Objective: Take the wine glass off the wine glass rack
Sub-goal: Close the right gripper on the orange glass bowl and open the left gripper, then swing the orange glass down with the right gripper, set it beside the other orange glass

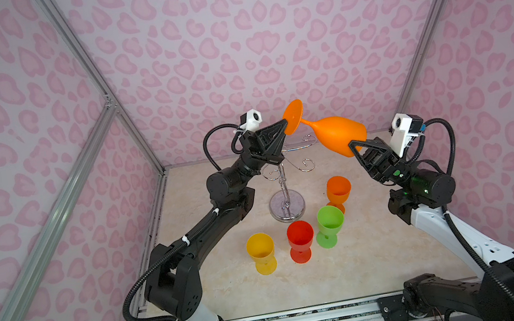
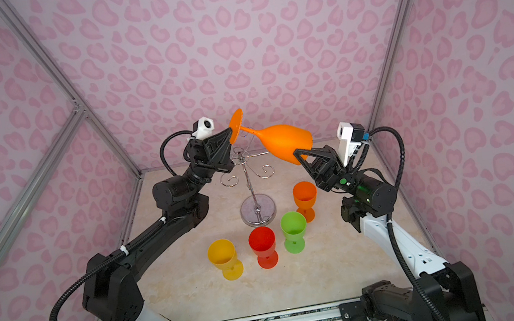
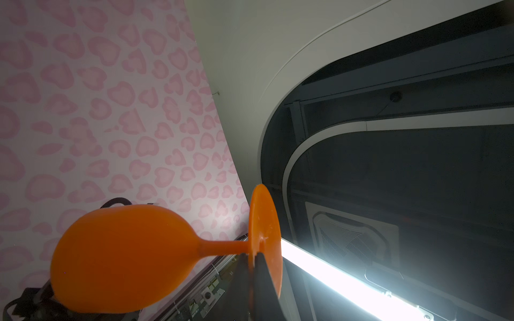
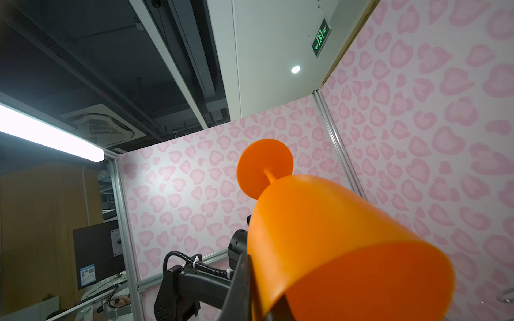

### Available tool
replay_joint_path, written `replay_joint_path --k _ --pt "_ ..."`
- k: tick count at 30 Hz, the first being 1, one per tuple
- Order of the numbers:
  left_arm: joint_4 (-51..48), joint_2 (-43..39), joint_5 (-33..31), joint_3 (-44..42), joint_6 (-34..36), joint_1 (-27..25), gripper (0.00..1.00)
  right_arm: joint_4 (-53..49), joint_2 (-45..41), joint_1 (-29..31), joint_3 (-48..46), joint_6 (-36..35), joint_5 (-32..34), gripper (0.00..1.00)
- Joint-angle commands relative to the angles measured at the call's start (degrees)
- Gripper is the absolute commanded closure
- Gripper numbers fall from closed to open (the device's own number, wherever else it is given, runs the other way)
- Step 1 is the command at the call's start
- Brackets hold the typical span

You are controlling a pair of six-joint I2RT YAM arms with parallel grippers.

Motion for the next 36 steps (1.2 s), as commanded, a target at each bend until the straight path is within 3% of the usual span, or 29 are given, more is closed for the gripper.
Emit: replay_joint_path --k 1,4,7,9,13,16,20,23,29,36 --pt "4.66 0.43 0.79 0.45 -0.23 -0.12 0.85 3.08 0.99 -0.11 -0.35 2.81 2.39 1.0" --pt "5.34 0.47 0.16 0.07 -0.32 -0.21 0.72 4.49 1.34 -0.15 -0.4 4.03 3.66 1.0" --pt "6.4 0.68 -0.39 -0.12 -0.38 -0.2 0.5 3.49 0.91 -0.28 0.03 3.71 4.43 1.0" --pt "7.16 1.1 -0.4 -0.27 -0.3 -0.21 0.4 1.27 0.28 -0.61 0.94 2.91 4.61 1.0" --pt "8.71 1.65 0.22 -0.67 1.15 -0.21 0.29 -14.21 -2.47 -2.53 5.26 -2.43 5.06 1.0" --pt "8.13 1.52 2.05 -1.15 3.73 -0.21 0.26 -39.81 -6.35 -3.89 10.92 -16.11 7.05 1.0" --pt "6.34 0.4 4.65 -1.78 7.55 -0.21 0.23 -80.58 -7.73 -4.24 24.5 -40.37 18.42 1.0" --pt "3.8 -1.07 7.06 -1.7 11.32 -0.21 0.2 -98.74 -3.66 -7.07 33.18 -46.41 25.36 1.0" --pt "-5.06 -5.86 11.73 -2.31 20.74 -0.21 0.16 -118.22 7.41 -11.59 42.64 -53.87 35.3 1.0" --pt "-16.9 -11.83 13.88 -4.57 31.19 -0.21 0.14 -124.47 20.08 -11.73 44.72 -58.49 35.9 1.0"
